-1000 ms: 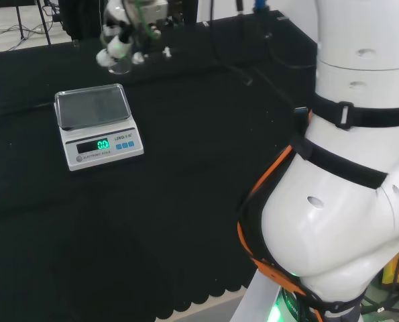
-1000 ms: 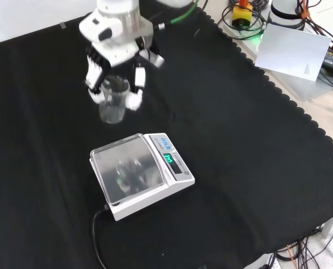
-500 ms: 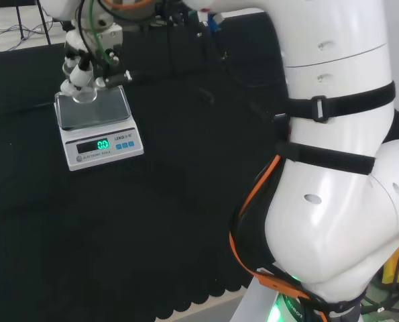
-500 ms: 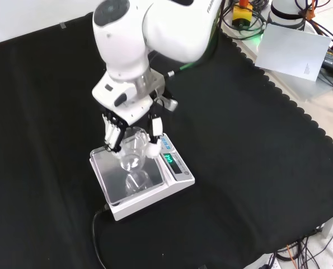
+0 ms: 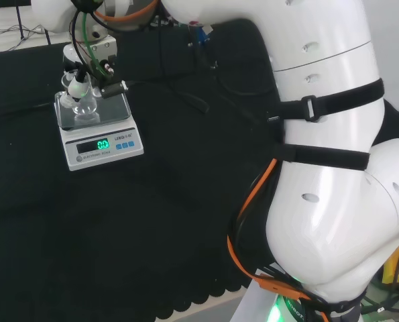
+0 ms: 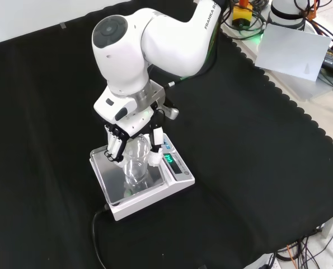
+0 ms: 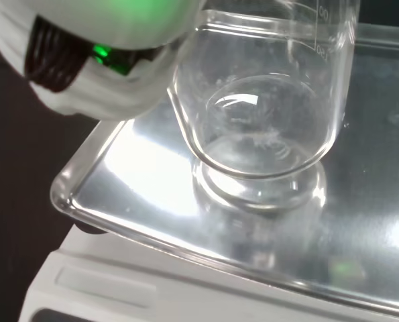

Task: Put the beaker on the electronic balance.

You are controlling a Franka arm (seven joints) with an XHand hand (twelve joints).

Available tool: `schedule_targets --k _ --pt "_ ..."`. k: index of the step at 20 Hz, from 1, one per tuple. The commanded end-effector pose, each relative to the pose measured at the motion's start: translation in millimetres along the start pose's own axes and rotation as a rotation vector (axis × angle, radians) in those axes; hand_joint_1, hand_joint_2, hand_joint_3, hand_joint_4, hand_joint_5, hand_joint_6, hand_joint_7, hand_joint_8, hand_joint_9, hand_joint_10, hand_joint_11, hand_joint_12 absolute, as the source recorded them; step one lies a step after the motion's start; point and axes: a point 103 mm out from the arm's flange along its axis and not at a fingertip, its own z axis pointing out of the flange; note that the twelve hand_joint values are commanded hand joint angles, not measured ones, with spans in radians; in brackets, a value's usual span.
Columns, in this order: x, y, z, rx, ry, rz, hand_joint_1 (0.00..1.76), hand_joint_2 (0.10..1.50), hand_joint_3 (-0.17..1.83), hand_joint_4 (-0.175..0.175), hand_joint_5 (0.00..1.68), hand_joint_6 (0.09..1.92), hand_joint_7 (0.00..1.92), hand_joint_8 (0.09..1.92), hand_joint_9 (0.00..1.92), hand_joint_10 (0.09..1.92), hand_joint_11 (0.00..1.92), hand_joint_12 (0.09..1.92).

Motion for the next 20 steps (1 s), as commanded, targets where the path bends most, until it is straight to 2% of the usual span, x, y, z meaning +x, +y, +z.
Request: schedule_targets --k 1,3,4,6,7,8,9,11,13,15,17,20 --pt "1 4 12 0.024 -0.010 0.005 1.28 0.78 0.62 -0.175 1.03 1.03 1.07 1.05 1.45 0.86 1.49 0.75" --pt "2 5 14 0.032 -0.009 0.006 1.24 0.76 0.63 -0.167 1.06 0.99 1.09 1.09 1.45 0.86 1.50 0.75" --pt "2 5 14 0.038 -0.004 0.005 1.21 0.75 0.62 -0.143 1.08 0.97 1.10 1.14 1.45 0.85 1.53 0.75" --pt "1 6 12 0.062 0.000 -0.002 1.19 0.61 0.73 -0.084 0.90 1.03 1.04 1.18 1.42 0.83 1.54 0.76" --pt "1 6 10 0.074 -0.002 -0.007 1.17 0.54 0.79 -0.066 0.75 1.07 0.95 1.17 1.39 0.83 1.46 0.81" --pt "1 6 8 0.077 -0.002 -0.009 1.13 0.48 0.83 -0.051 0.55 0.99 0.83 1.14 1.31 0.83 1.31 0.92" --pt "0 5 5 0.071 -0.002 -0.011 1.07 0.45 0.81 -0.037 0.35 0.83 0.66 1.09 1.17 0.84 1.09 1.07" --pt "-1 5 -1 0.057 -0.002 -0.015 0.95 0.44 0.70 -0.011 0.16 0.49 0.39 0.98 0.88 0.85 0.71 1.29" --pt "-4 3 -9 0.051 -0.003 -0.022 0.85 0.46 0.57 0.009 0.10 0.25 0.21 0.89 0.67 0.87 0.43 1.42" --pt "-7 1 -17 0.056 -0.005 -0.029 0.78 0.48 0.47 0.024 0.06 0.12 0.09 0.83 0.51 0.88 0.21 1.51" --pt "-12 -3 -25 0.061 0.000 -0.038 0.72 0.50 0.39 0.038 0.03 0.09 0.02 0.72 0.38 0.89 0.07 1.56" --pt "-24 -12 -40 0.063 -0.003 -0.041 0.65 0.53 0.26 0.052 0.00 0.09 0.00 0.49 0.21 0.90 0.01 1.47"
